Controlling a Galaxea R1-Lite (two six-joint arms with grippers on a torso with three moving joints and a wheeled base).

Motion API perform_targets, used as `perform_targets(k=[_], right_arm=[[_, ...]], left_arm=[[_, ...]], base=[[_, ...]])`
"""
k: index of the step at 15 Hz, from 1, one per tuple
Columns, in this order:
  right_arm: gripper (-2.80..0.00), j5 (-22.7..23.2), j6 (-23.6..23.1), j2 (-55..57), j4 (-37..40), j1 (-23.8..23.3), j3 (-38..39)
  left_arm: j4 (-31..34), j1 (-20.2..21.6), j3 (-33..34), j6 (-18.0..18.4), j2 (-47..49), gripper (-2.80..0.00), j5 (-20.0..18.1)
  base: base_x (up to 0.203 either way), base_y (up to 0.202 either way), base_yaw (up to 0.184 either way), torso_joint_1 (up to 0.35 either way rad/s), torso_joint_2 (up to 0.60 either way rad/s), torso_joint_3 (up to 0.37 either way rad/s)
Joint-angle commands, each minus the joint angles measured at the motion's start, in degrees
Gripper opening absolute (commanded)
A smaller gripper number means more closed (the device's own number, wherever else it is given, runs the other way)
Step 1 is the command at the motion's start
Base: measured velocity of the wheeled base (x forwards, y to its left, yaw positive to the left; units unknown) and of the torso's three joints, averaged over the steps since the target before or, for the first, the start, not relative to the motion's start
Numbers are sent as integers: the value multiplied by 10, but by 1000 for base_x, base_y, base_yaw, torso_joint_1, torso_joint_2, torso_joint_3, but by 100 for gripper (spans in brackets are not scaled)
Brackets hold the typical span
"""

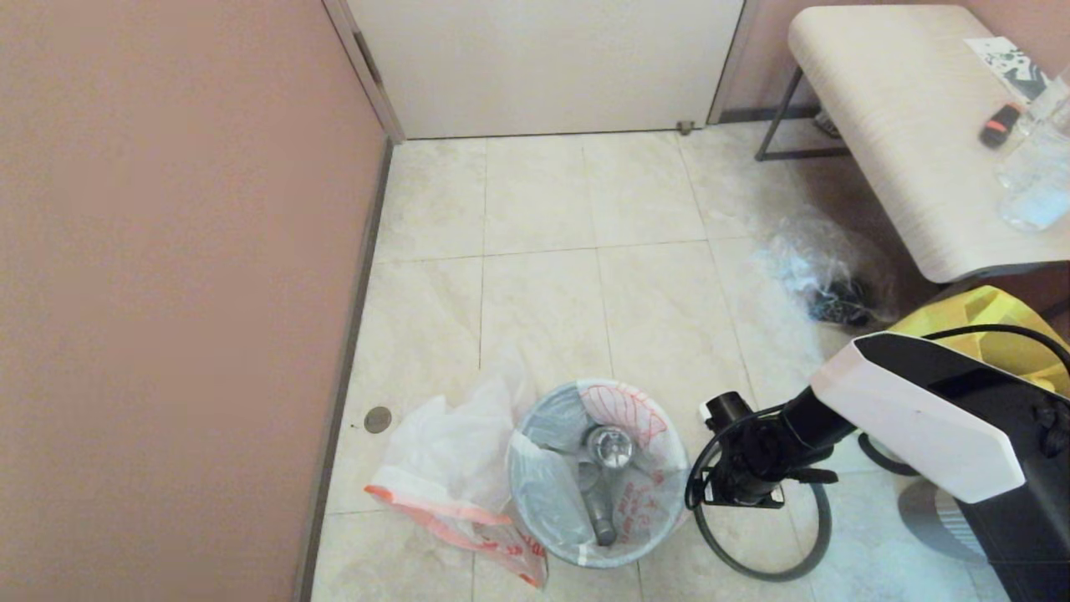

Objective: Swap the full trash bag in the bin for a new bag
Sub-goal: Place the trash bag on the floor

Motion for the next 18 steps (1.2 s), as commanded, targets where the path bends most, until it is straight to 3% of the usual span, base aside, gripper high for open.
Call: perform_targets(k=[1, 2, 11, 18], right_arm=[[-267, -1, 1, -1, 1, 0, 0], [-280, -1, 2, -2, 1, 0, 0], [-280, 4, 5, -12, 2, 10, 3], [-280, 2, 33, -99, 3, 57, 65]], left_arm=[[1, 0, 0, 0, 0, -280, 0], [0, 0, 0, 0, 0, -280, 0], [0, 0, 0, 0, 0, -280, 0], [0, 0, 0, 0, 0, -280, 0]], base=[[0, 0, 0, 0, 0, 0], [0, 0, 0, 0, 0, 0], [0, 0, 0, 0, 0, 0], [0, 0, 0, 0, 0, 0]])
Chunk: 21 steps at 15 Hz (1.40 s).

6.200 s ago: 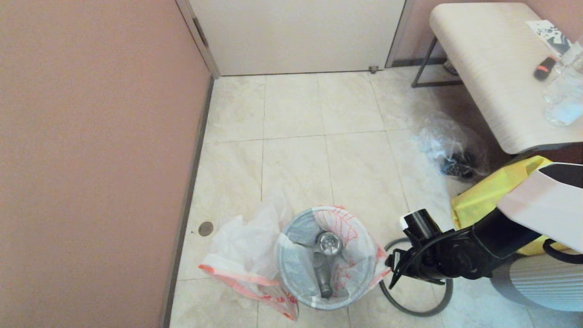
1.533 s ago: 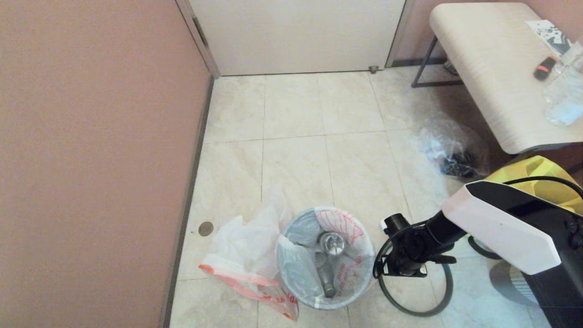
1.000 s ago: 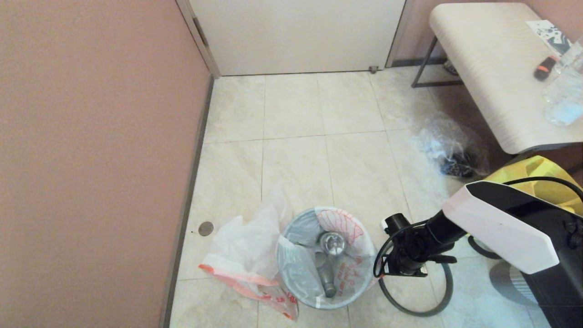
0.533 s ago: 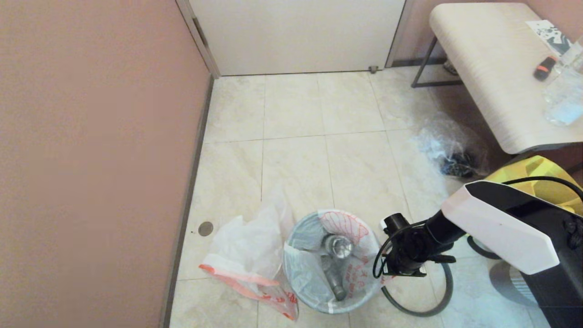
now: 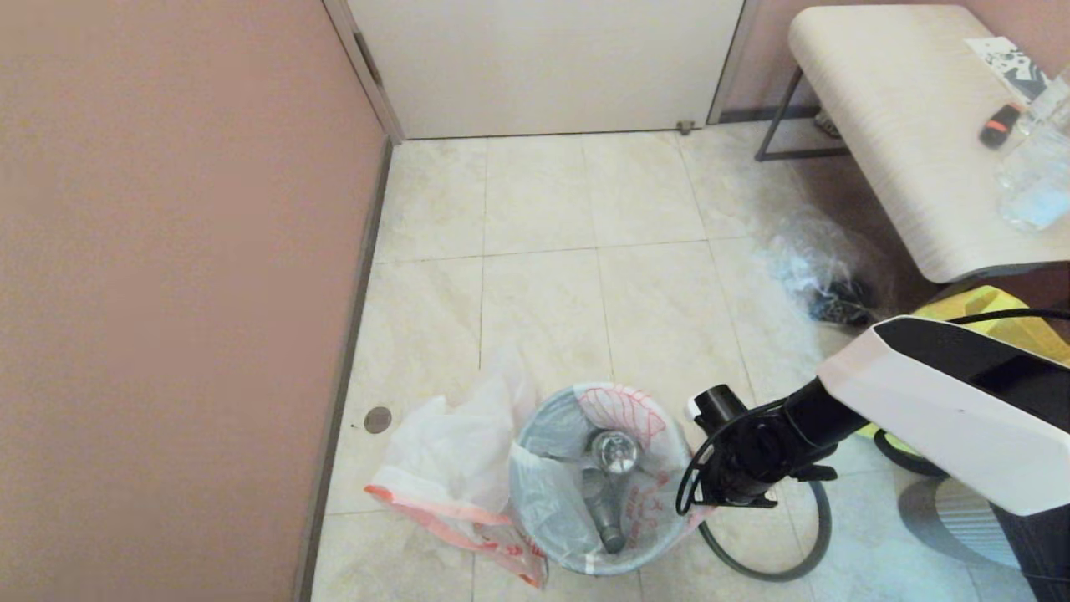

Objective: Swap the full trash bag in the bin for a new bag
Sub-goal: Place the trash bag on the floor

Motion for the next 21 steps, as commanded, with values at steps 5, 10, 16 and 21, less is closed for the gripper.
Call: perform_targets(k=[5, 10, 16, 21], right_arm=[[-280, -3, 27, -87, 7, 16, 50], [-280, -10, 37, -117, 15, 15, 71], [-280, -6, 38, -158, 16, 37, 81], [-280, -6, 57, -183, 19, 77, 86]], left_arm=[[1, 0, 0, 0, 0, -280, 0], [0, 0, 0, 0, 0, -280, 0], [0, 0, 0, 0, 0, -280, 0], [1, 0, 0, 0, 1, -280, 0]], base=[[0, 0, 0, 0, 0, 0], [0, 0, 0, 0, 0, 0], [0, 0, 0, 0, 0, 0], [0, 0, 0, 0, 0, 0]])
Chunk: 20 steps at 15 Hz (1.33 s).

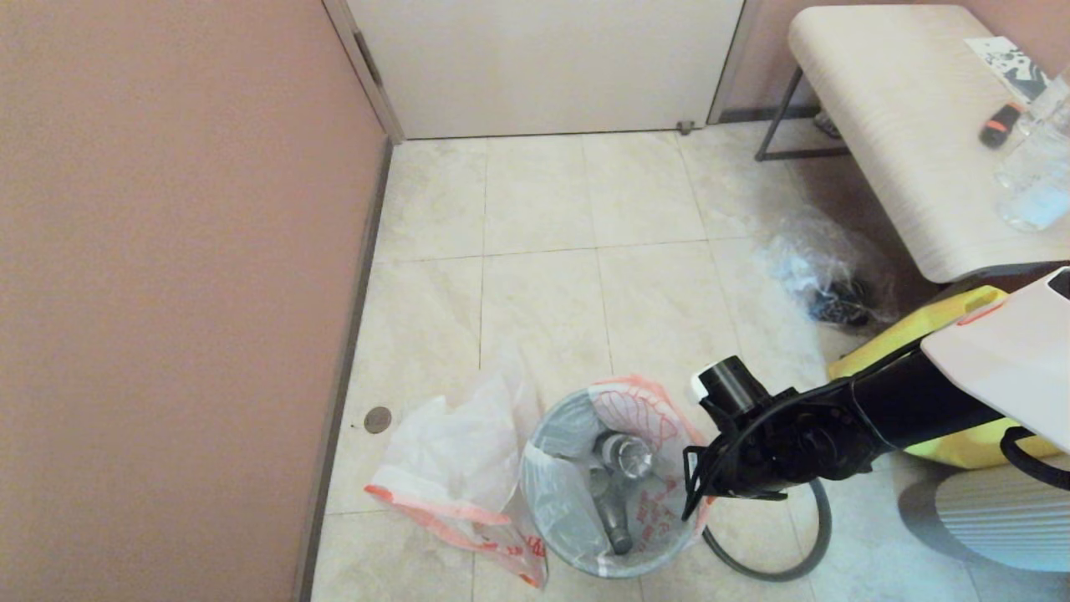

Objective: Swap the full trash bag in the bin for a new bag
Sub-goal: Place the trash bag on the floor

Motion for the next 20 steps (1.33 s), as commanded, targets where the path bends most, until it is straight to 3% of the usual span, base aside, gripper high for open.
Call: perform_targets(k=[1, 12, 20], right_arm=[[-280, 0, 2, -13, 1, 10, 1], [-280, 2, 1, 3, -6, 40, -6], [-280, 0, -2, 48, -1, 82, -74]], left_arm=[[0, 0, 0, 0, 1, -280, 0], [0, 0, 0, 0, 0, -280, 0], [0, 0, 0, 0, 0, -280, 0]], base=[[0, 0, 0, 0, 0, 0], [0, 0, 0, 0, 0, 0], [0, 0, 0, 0, 0, 0]])
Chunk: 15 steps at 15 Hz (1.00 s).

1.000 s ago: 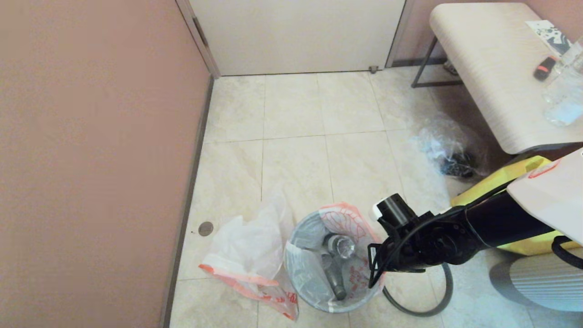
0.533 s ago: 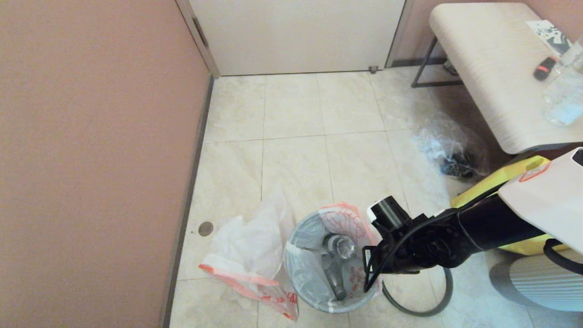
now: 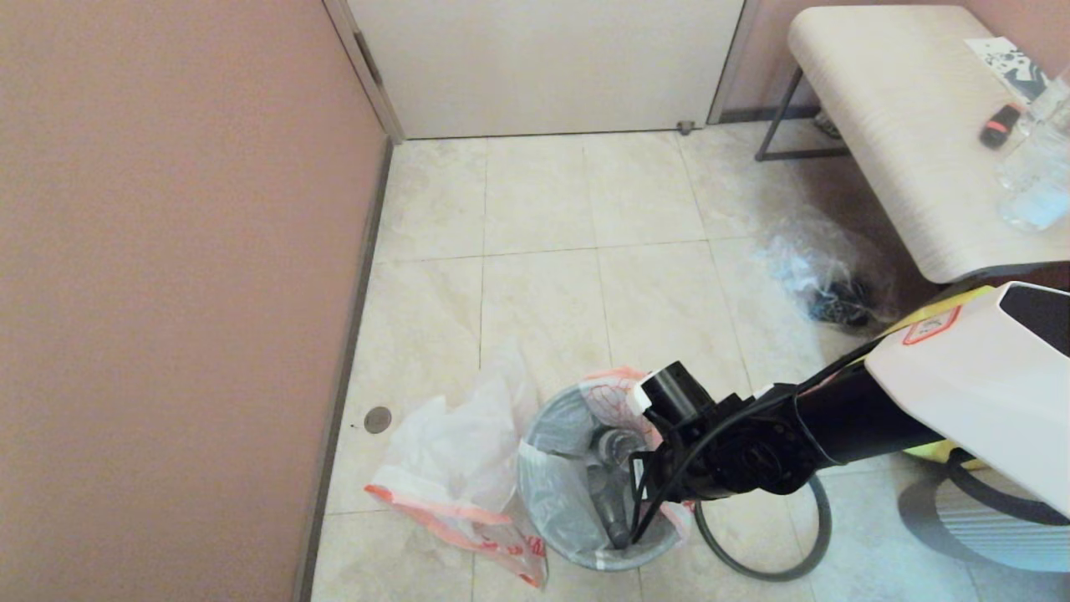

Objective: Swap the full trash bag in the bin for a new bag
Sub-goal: Place the trash bag on the floor

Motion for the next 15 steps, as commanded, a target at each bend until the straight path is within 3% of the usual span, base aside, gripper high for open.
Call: perform_targets(k=[1, 8, 15], right_arm=[[-280, -2, 1, 18, 0, 6, -10], [-280, -4, -14, 82, -1, -4, -51], [-280, -7, -24, 189, 22, -20, -170]], left_arm=[[0, 0, 0, 0, 0, -280, 0], [0, 0, 0, 0, 0, -280, 0], [0, 0, 0, 0, 0, -280, 0]], base=[[0, 0, 0, 0, 0, 0], [0, 0, 0, 0, 0, 0], [0, 0, 0, 0, 0, 0]])
